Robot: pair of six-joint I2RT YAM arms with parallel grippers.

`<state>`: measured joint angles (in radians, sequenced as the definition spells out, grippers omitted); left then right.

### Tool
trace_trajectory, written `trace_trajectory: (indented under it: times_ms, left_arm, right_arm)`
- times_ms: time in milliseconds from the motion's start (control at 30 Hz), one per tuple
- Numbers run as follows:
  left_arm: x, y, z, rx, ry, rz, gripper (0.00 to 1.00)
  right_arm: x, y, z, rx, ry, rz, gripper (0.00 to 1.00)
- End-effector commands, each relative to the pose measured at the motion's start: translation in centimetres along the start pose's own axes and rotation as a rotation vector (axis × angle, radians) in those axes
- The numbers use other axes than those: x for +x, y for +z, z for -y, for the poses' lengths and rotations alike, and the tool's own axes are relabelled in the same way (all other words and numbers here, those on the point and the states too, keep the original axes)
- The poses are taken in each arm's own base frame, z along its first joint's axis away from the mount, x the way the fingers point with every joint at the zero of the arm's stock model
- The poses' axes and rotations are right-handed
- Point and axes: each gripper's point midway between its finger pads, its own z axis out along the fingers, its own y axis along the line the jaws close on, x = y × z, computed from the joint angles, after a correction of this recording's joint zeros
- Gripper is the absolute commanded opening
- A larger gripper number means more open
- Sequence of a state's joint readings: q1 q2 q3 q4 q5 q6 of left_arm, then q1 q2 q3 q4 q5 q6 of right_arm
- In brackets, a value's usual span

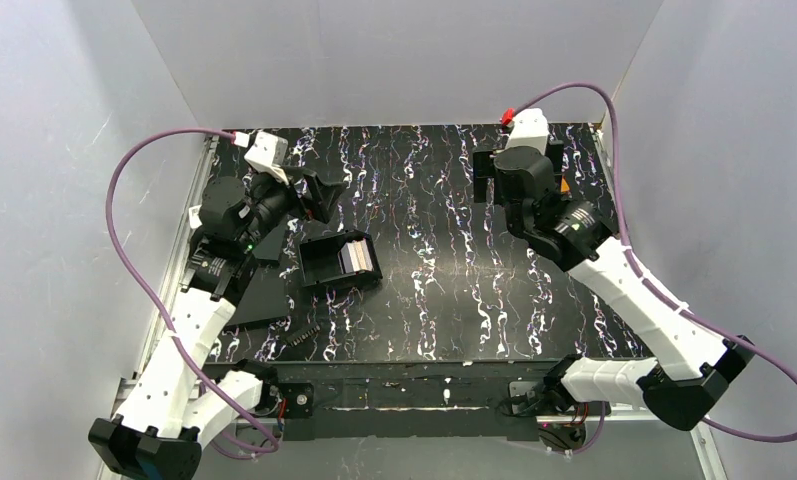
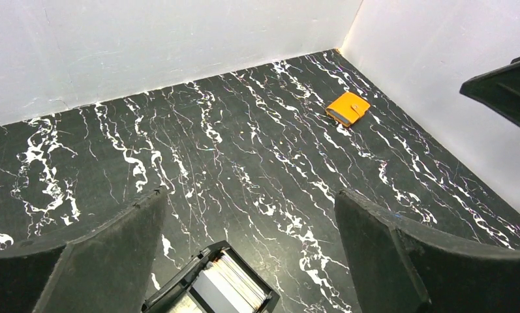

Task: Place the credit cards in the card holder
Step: Pick up the card holder from the corner of the board.

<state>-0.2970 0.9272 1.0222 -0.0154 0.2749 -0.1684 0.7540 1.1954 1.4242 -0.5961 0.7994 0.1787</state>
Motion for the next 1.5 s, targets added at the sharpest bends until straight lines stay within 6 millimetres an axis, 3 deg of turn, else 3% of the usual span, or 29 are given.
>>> trace_trajectory:
  times_ms: [0,133,267,400,533,633,700,767,867,967,1067,1167,1333,1467]
  left_arm:
    - [-1.2,0.3,0.7,0.031,0.019,0.033,0.99]
    - [-0.5,0.8,0.8,0.038,0.011,0.014,0.99]
    - [0.0,1.2,1.2,0.049,0.012,-0.002,0.99]
    - [0.5,1.4,1.6,0.063,0.013,-0.021,0.99]
    - [0.8,1.7,2.1,0.075,0.017,-0.033,0.99]
    - [0.8,1.8,2.1,0.079,0.012,-0.034,0.99]
    - [0.8,1.8,2.2,0.082,0.011,-0.034,0.99]
    - [0.7,1.8,2.3,0.085,0.005,-0.033,0.99]
    - [0.5,1.8,2.6,0.097,-0.002,-0.031,0.99]
    - [0.5,1.8,2.7,0.103,-0.007,-0.032,0.99]
    - [0.4,1.8,2.8,0.107,-0.012,-0.032,0.99]
    - [0.5,1.8,2.8,0.106,-0.014,-0.034,0.99]
    - [0.9,2.1,2.5,0.098,-0.013,-0.044,0.99]
    - [1.3,2.3,2.4,0.094,-0.014,-0.055,0.99]
  right_arm:
    - [0.6,2.2,0.0,0.075,-0.029,0.004,1.00]
    - [3.9,7.3,0.1,0.055,0.004,-0.109,1.00]
    - [7.5,12.7,2.0,0.042,0.136,-0.216,1.00]
    - [10.9,17.6,5.2,0.022,0.387,-0.315,1.00]
    - [14.0,21.0,10.3,0.034,0.682,-0.356,1.00]
    - [15.9,22.5,13.1,0.048,0.870,-0.347,1.00]
    - [15.5,23.1,14.9,0.109,0.864,-0.278,1.00]
    - [15.6,23.3,15.9,0.175,0.861,-0.267,0.92]
    - [15.3,23.5,14.8,0.205,0.805,-0.265,0.86]
    - [16.3,23.5,13.7,0.292,0.721,-0.269,0.92]
    - [18.6,23.8,12.9,0.320,0.763,-0.284,0.96]
    - [19.3,24.5,12.6,0.303,0.825,-0.214,0.97]
    - [20.9,25.8,12.3,0.293,0.868,-0.182,0.96]
    - [22.8,26.6,13.7,0.287,0.976,-0.172,0.94]
